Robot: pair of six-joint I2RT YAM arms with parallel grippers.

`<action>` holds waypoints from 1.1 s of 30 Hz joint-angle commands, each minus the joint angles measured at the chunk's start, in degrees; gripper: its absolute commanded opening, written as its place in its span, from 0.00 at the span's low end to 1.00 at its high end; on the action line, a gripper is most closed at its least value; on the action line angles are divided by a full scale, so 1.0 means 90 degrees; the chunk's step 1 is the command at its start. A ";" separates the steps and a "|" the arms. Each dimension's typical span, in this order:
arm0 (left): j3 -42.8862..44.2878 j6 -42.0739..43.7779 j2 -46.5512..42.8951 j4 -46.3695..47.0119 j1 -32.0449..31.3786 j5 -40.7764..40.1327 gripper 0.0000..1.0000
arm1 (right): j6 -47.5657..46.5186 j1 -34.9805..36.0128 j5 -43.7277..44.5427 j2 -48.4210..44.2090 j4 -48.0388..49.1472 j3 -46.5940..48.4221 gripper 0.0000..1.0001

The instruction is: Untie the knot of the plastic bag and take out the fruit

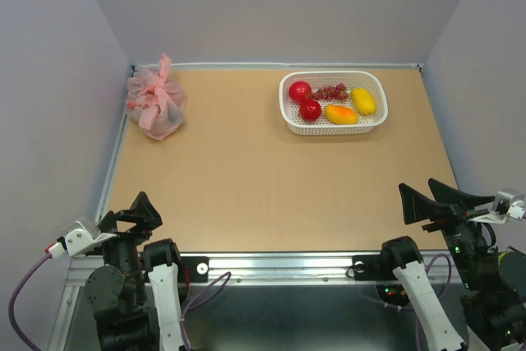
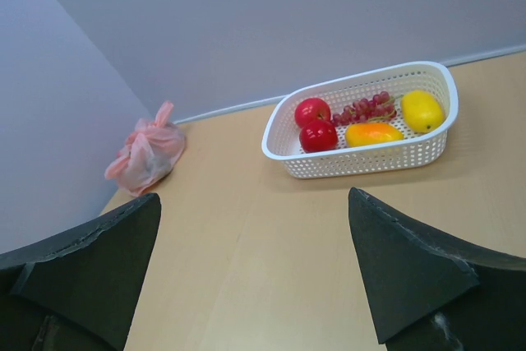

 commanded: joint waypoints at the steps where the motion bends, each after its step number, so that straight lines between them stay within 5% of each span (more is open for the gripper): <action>1: -0.0022 0.0145 -0.0223 0.0352 -0.0017 0.0038 0.99 | -0.0007 0.0059 0.0004 -0.0037 0.0086 0.0005 1.00; 11: -0.0325 0.0233 0.0635 0.1161 -0.0017 0.0146 0.99 | -0.0037 0.0049 0.0131 0.0158 0.0095 -0.0015 1.00; 21: -0.1437 -0.0596 0.2871 0.3221 -0.0173 0.0331 0.99 | -0.0046 0.0049 0.0024 0.0373 0.0076 -0.0102 1.00; 27: -0.1420 -0.0920 0.5242 0.4248 -0.0192 0.0351 0.99 | -0.0046 0.0049 0.0024 0.0510 0.0047 -0.0102 1.00; 33: -0.0024 -0.0588 0.8267 0.4725 -0.0183 0.0166 0.99 | 0.0109 0.0040 0.0239 0.0724 0.0046 -0.0180 1.00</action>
